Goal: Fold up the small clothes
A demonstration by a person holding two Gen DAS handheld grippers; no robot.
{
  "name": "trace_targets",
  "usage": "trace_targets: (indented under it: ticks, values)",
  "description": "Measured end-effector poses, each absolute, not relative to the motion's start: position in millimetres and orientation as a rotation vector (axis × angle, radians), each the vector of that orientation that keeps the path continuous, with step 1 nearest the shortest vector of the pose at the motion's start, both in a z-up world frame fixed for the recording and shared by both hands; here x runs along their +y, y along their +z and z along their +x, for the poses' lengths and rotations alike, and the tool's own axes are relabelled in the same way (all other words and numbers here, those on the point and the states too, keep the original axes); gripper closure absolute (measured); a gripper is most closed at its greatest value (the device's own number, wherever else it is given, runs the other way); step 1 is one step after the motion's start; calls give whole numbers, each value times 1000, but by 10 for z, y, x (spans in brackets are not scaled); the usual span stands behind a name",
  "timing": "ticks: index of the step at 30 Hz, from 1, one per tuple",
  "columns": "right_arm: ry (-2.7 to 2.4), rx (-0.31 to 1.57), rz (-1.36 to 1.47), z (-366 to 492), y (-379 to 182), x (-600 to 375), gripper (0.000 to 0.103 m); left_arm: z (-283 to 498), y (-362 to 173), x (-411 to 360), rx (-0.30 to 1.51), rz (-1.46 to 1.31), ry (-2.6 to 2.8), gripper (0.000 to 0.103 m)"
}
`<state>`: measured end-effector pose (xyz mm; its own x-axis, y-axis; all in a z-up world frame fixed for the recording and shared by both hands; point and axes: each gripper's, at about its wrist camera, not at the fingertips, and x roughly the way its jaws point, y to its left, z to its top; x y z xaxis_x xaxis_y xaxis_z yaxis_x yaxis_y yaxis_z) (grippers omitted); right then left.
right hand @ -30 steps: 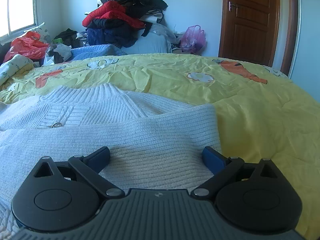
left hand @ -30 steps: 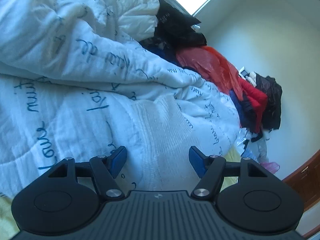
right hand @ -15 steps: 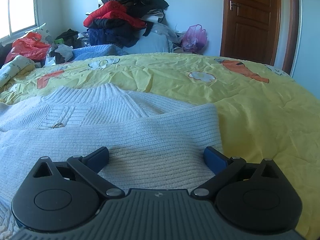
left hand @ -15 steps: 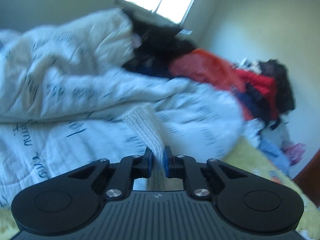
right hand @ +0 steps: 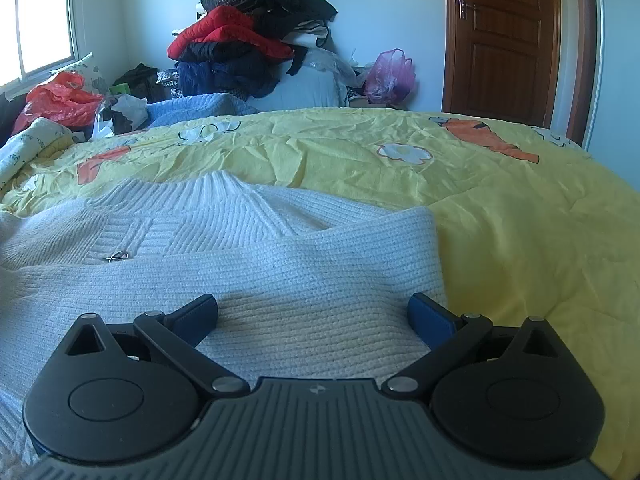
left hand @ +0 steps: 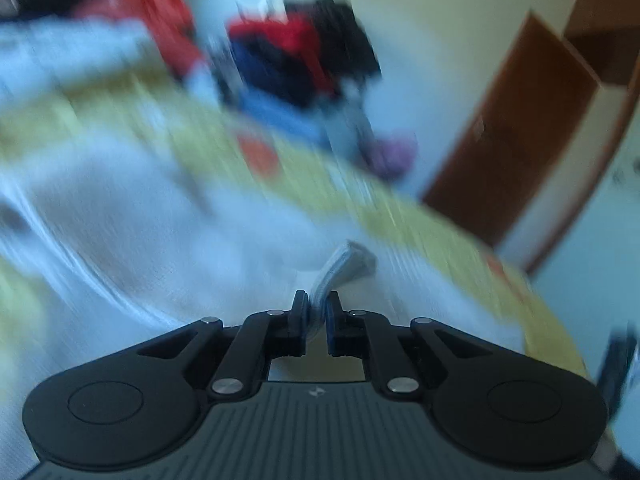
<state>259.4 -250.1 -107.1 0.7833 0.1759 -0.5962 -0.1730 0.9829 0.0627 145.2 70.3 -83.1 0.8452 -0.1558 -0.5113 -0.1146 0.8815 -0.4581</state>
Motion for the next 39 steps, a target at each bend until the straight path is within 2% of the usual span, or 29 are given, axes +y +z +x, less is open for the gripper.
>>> trace_targets:
  ticks: [1,3,4,5,6,8,10,12,16,17,20,21,24,26,29,30,35,39]
  values:
    - [189,644,6,2596,-1073,-2504,1,1482,-931,597,610,-483,-43,93]
    - [189,643,9,2597,-1070,-2505,1,1407,-955,482,561,-408,-37,88]
    - [191,643,10,2596,-1069,-2511,1,1388,-914,486,562,-390,-58,74]
    - [192,642,12,2596,-1068,-2514,1,1379,-870,528,578,-399,-97,53]
    - [193,642,13,2597,-1068,-2517,1,1342,-834,548,582,-420,-135,44]
    - [194,642,15,2599,-1068,-2522,1,1160,-743,633,529,-447,-137,17]
    - [194,641,17,2600,-1067,-2525,1,967,-668,675,448,-409,-92,10]
    - [192,642,13,2601,-1068,-2520,1,866,-690,752,442,-381,-68,10]
    - [185,647,-7,2604,-1063,-2496,1,905,-1061,926,565,-453,-18,10]
    - [181,649,-21,2602,-1059,-2472,1,883,-1052,990,520,-488,-36,3]
    - [141,668,-86,2580,-935,-2310,4,890,-1118,1067,517,-548,-40,0]
    - [144,656,-62,2523,-843,-2255,11,890,-1122,1060,517,-544,-40,0]
    - [344,641,142,2349,-594,-2104,10,883,-1107,1044,515,-541,-41,0]
    - [503,760,263,2389,-562,-1911,10,859,-1103,1044,507,-558,-46,0]
    - [627,981,437,2582,-741,-1643,17,789,-1114,1092,498,-580,-53,0]
    - [629,1025,465,2627,-809,-1577,23,787,-1114,1100,497,-584,-54,0]
    - [602,1034,550,2666,-896,-1426,24,791,-1122,1126,490,-598,-57,0]
    - [621,1043,451,2654,-895,-1249,45,793,-1127,1145,487,-608,-59,0]
